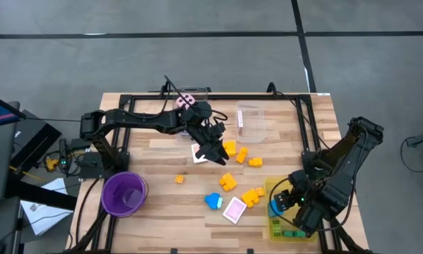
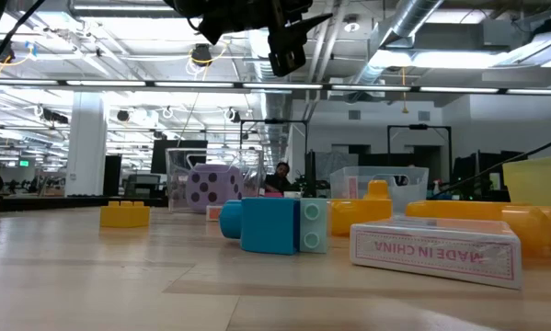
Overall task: Pick & Place Toys
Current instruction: Put the blue game piece into the bin
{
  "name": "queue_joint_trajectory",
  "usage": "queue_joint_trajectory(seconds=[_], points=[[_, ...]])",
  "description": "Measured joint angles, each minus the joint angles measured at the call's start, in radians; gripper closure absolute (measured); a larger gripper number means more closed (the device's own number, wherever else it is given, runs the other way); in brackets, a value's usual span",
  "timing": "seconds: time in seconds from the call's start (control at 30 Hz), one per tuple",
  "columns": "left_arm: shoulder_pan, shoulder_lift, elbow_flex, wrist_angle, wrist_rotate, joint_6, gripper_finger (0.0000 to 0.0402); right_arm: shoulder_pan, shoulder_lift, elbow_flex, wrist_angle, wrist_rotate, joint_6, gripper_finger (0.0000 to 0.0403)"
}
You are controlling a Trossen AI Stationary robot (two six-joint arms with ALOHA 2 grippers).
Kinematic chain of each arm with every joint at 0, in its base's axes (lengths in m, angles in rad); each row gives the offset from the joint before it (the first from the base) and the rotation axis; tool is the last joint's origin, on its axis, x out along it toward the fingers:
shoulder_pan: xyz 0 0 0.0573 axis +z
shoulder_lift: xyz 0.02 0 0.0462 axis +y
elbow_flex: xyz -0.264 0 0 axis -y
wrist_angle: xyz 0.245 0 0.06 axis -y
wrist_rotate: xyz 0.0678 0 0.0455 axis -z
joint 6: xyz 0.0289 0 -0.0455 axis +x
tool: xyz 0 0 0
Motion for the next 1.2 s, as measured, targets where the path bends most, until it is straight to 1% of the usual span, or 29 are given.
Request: queue_joint_trajectory(seconds=[0.1,0.2,0.27,0.33,0.4,0.47,0.57,0.63,0.73,0.83,0.93,1.0,1.1,1.2], points=[[-0.014,0.000,0.000,0.000,0.006,0.011,0.0160,-0.001,0.000,0.000,-0.002,0.005,0.000,0.0209],[-0.042,0.000,0.000,0.000,0.040,0.056,0.0160,0.000,-0.001,0.000,-0.003,0.024,0.000,0.0209],[-0.069,0.000,0.000,-0.001,0.036,0.091,0.0159,0.000,-0.010,-0.001,-0.003,0.040,-0.001,0.0209],[-0.101,0.000,0.000,0.000,0.007,0.130,0.0156,0.000,-0.024,-0.001,-0.004,0.073,-0.003,0.0209],[-0.132,0.000,0.000,-0.002,-0.045,0.171,0.0151,0.000,-0.042,-0.001,-0.012,0.116,-0.004,0.0209],[-0.157,0.000,0.001,-0.027,-0.125,0.217,0.0145,-0.005,-0.067,-0.001,-0.032,0.155,-0.004,0.0209],[-0.179,0.000,0.001,-0.134,-0.245,0.290,0.0135,-0.016,-0.104,-0.001,-0.039,0.215,-0.021,0.0209],[-0.193,0.000,0.001,-0.226,-0.307,0.340,0.0128,-0.020,-0.130,-0.001,-0.047,0.263,-0.037,0.0209],[-0.221,0.000,0.001,-0.350,-0.357,0.418,0.0117,-0.034,-0.166,-0.001,-0.052,0.315,-0.082,0.0209],[-0.259,0.000,-0.016,-0.407,-0.390,0.477,0.0111,-0.057,-0.202,-0.001,-0.054,0.334,-0.148,0.0210],[-0.299,0.000,-0.050,-0.418,-0.421,0.521,0.0111,-0.079,-0.226,-0.001,-0.053,0.355,-0.201,0.0210],[-0.329,0.000,-0.090,-0.393,-0.466,0.556,0.0114,-0.093,-0.242,-0.001,-0.053,0.372,-0.229,0.0210],[-0.371,0.000,-0.162,-0.361,-0.572,0.578,0.0123,-0.109,-0.256,-0.001,-0.048,0.392,-0.261,0.0210],[-0.401,0.000,-0.232,-0.277,-0.671,0.577,0.0137,-0.128,-0.263,-0.001,-0.051,0.404,-0.278,0.0210]])
